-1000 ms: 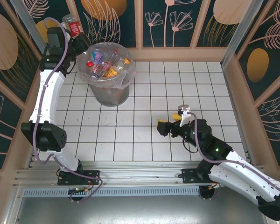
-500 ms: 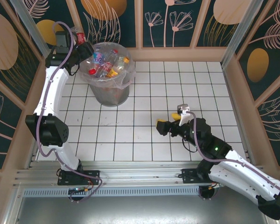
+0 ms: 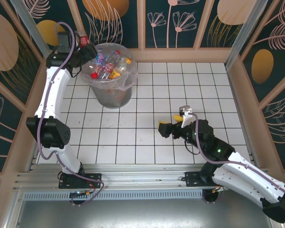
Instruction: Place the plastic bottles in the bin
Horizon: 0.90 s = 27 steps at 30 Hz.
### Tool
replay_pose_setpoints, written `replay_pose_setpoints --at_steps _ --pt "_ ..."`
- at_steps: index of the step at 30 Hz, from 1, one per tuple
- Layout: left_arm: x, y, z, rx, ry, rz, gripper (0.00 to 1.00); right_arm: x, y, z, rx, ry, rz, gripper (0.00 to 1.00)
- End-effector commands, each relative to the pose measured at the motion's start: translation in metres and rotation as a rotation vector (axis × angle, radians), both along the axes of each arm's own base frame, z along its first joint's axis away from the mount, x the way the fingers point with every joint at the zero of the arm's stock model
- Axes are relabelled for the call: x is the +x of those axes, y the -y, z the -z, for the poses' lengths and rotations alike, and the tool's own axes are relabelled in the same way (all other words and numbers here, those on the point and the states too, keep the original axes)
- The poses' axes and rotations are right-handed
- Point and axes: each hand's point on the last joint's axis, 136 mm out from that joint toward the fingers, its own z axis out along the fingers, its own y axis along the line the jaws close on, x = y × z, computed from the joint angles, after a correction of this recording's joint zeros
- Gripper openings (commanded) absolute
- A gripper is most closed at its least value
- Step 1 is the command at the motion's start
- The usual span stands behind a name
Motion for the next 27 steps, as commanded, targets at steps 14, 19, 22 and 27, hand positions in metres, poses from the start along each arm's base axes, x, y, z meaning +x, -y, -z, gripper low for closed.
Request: replay_pose_setpoints --at_steps 14,19,22,27 --pt "0.001 0.0 -0.014 -0.018 0.01 -0.02 0.57 0.0 0.004 -0.023 0.042 0.041 0.011 0.99" --pt "-0.003 0.003 -0.028 -0.051 0.023 -0.022 0.58 -0.002 0.005 -0.022 0.068 0.052 0.008 0.99" --pt "-0.007 0.01 -0.036 -0.095 0.023 0.001 0.58 -0.002 0.004 -0.02 0.069 0.053 0.002 0.99" --pt "-0.014 0.021 -0.033 -0.156 -0.012 0.038 0.59 -0.002 0.004 -0.02 0.061 0.053 0.005 0.99"
